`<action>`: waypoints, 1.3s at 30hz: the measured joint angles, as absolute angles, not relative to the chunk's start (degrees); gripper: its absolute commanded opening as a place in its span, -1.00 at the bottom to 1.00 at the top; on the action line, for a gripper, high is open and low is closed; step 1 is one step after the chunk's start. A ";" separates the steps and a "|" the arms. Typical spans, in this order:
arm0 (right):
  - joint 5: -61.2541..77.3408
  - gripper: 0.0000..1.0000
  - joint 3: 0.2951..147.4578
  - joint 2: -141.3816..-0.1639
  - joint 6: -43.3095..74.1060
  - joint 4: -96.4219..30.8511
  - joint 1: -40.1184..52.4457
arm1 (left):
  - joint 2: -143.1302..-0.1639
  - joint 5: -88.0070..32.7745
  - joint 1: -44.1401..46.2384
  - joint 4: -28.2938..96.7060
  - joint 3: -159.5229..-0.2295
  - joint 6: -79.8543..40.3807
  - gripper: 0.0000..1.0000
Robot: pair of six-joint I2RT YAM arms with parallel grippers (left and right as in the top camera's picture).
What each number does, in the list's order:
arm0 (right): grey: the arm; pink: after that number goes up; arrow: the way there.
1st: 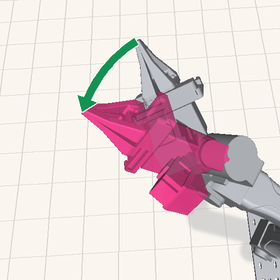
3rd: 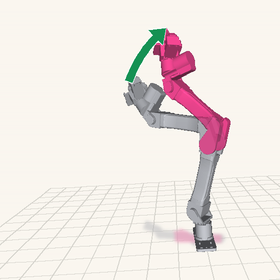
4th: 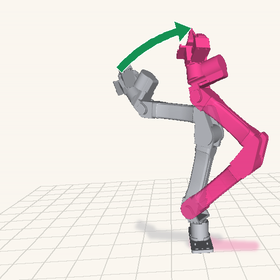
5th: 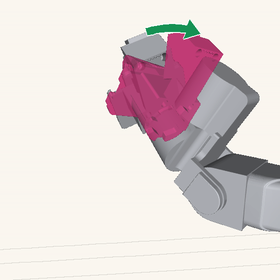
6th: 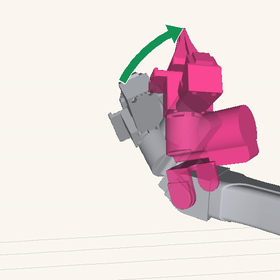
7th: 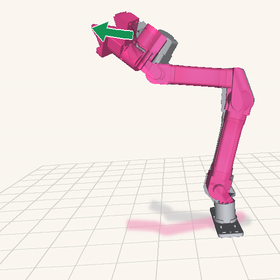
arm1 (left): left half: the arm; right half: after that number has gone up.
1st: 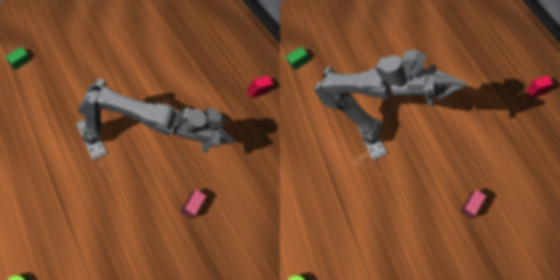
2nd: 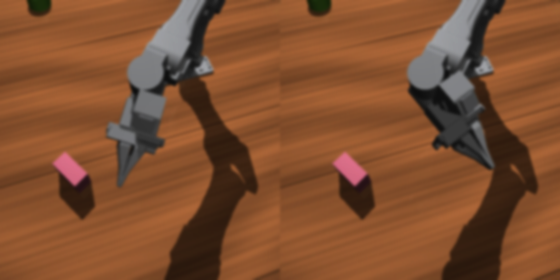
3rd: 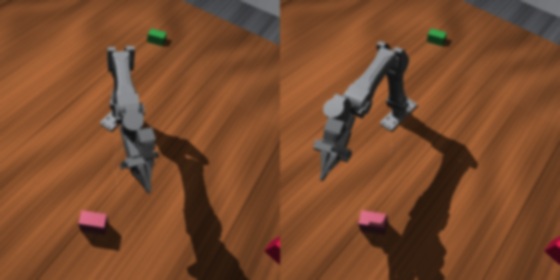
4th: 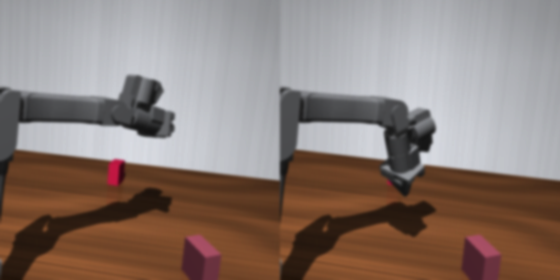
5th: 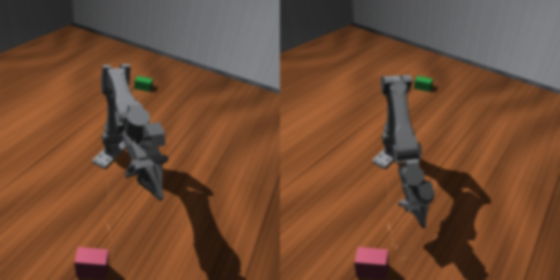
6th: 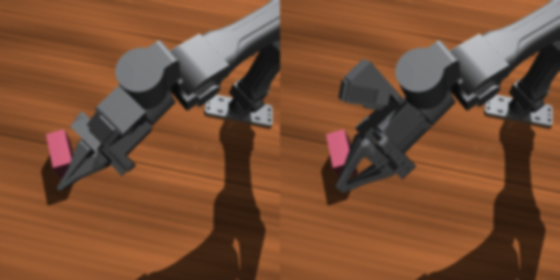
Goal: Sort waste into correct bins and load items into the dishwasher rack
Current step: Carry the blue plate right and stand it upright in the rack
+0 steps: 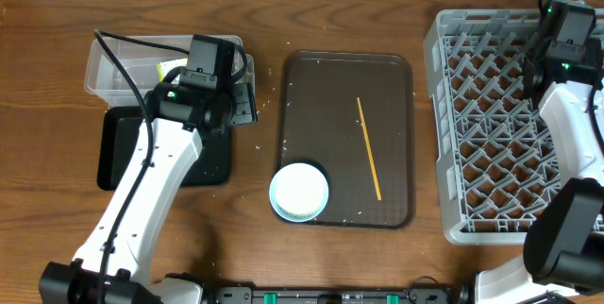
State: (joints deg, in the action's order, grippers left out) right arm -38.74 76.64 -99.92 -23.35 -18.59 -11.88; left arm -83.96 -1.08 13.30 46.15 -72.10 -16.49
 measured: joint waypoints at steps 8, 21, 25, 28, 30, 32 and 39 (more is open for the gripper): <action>-36.53 0.38 76.31 -97.12 -21.71 -16.75 -11.88 | -83.96 -1.08 13.30 46.22 -72.10 -16.49 0.25; -16.84 0.47 76.31 -88.12 -18.98 -19.03 -11.84 | -83.96 -1.08 13.30 46.24 -72.10 -16.49 0.26; -6.37 0.44 76.29 -88.09 -16.88 -22.72 -10.87 | -83.96 -1.08 13.30 46.26 -72.10 -16.49 0.25; 0.58 0.42 76.29 -88.09 -15.14 -25.45 -9.39 | -83.96 -1.08 13.30 46.24 -72.10 -16.47 0.26; 3.95 0.41 76.29 -88.09 -14.31 -27.57 -8.27 | -83.96 -1.08 13.30 46.26 -72.10 -16.47 0.26; 6.39 0.41 76.29 -88.09 -13.82 -29.43 -6.92 | -83.96 -1.08 13.30 46.26 -72.10 -16.49 0.26; 9.78 0.46 76.27 -88.12 -12.71 -35.00 -0.32 | -83.96 -1.08 13.30 46.26 -72.10 -16.47 0.27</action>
State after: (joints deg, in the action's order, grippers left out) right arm 9.78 76.27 -88.12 -12.71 -35.00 -0.32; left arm -83.96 -1.08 13.30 46.26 -72.10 -16.47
